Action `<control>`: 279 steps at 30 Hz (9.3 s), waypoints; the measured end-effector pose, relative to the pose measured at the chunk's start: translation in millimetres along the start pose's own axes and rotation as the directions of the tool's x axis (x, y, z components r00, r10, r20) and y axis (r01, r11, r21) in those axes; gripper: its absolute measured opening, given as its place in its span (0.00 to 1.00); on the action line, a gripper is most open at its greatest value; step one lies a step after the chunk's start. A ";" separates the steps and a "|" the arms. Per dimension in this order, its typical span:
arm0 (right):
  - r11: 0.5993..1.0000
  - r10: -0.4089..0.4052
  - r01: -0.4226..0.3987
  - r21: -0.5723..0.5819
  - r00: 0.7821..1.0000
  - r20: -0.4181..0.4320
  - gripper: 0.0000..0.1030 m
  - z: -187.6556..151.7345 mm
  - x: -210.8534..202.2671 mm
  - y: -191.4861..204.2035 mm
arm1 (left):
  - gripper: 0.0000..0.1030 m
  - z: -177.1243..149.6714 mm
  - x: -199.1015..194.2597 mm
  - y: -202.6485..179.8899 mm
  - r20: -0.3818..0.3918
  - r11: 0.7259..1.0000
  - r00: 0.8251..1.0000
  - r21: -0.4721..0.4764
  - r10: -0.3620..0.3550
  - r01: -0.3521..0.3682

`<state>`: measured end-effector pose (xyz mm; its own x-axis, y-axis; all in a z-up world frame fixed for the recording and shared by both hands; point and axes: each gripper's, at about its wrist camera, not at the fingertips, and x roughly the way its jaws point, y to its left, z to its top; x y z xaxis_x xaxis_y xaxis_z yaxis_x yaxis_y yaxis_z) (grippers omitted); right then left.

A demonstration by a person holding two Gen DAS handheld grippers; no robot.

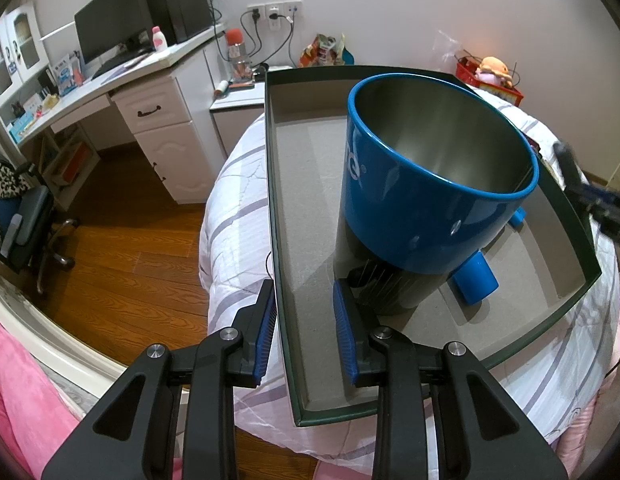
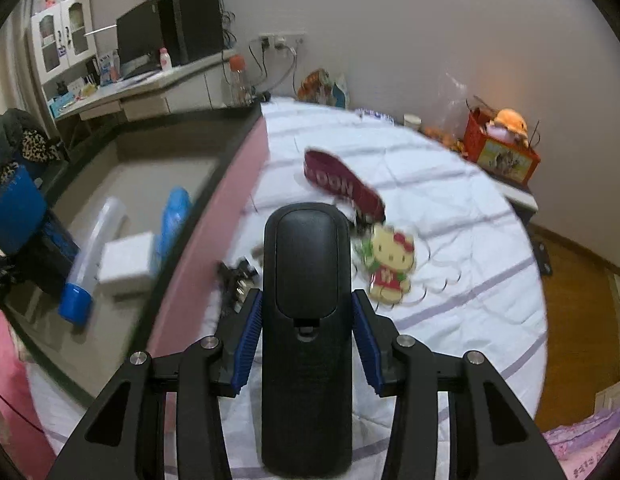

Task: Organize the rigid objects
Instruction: 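Carry the black remote with the right gripper and release it in the tray, then move the right gripper to the black hair clip and grasp it, then carry the black hair clip with the right gripper and release it in the tray, then move the right gripper back toward the keys on the bed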

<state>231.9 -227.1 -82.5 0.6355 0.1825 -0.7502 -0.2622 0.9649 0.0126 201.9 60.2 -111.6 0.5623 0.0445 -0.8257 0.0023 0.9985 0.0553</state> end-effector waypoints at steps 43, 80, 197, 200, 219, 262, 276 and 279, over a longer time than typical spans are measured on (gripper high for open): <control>0.862 -0.059 0.101 -0.496 0.993 0.100 0.44 110.6 56.1 140.1 | 0.27 4.5 1.2 -0.2 0.009 1.000 1.000 0.001 -0.026 0.026; 0.933 -0.027 0.056 -0.356 0.996 0.088 0.74 84.5 -9.9 76.8 | 0.28 -1.1 1.9 0.0 0.006 1.000 1.000 0.002 -0.015 0.015; 0.992 0.035 -0.016 -0.128 0.987 0.154 0.17 61.8 -33.4 44.8 | 0.29 0.1 -2.4 -1.9 -0.011 1.000 1.000 0.005 0.016 -0.016; 0.989 0.064 -0.042 -0.144 0.987 0.147 0.17 69.8 -27.4 55.2 | 0.29 0.6 -1.9 -2.3 -0.011 1.000 1.000 0.005 0.016 -0.016; 0.957 -0.014 0.006 -0.290 1.000 -0.024 0.17 91.1 54.7 110.2 | 0.30 3.9 -0.9 -1.6 -0.010 1.000 1.000 0.009 0.010 -0.010; 0.993 -0.065 0.061 -0.098 0.997 -0.047 0.64 15.3 51.4 -45.8 | 0.30 -0.7 -1.5 -3.0 -0.025 0.999 0.999 0.012 0.039 -0.039; 0.999 0.038 -0.039 -0.013 0.998 -0.057 0.45 -1.0 40.0 -60.0 | 0.30 0.8 0.1 -3.9 -0.024 0.999 0.999 0.012 0.041 -0.040; 0.998 0.061 -0.060 0.008 0.996 -0.058 0.45 -14.3 27.7 -61.7 | 0.30 0.4 0.3 -3.0 -0.025 0.999 0.999 0.012 0.041 -0.041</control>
<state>255.3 -284.3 -113.6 0.5751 0.2294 -0.7853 -0.2940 0.9537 0.0633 202.4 57.2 -111.8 0.5410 0.0861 -0.8366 -0.0110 0.9954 0.0953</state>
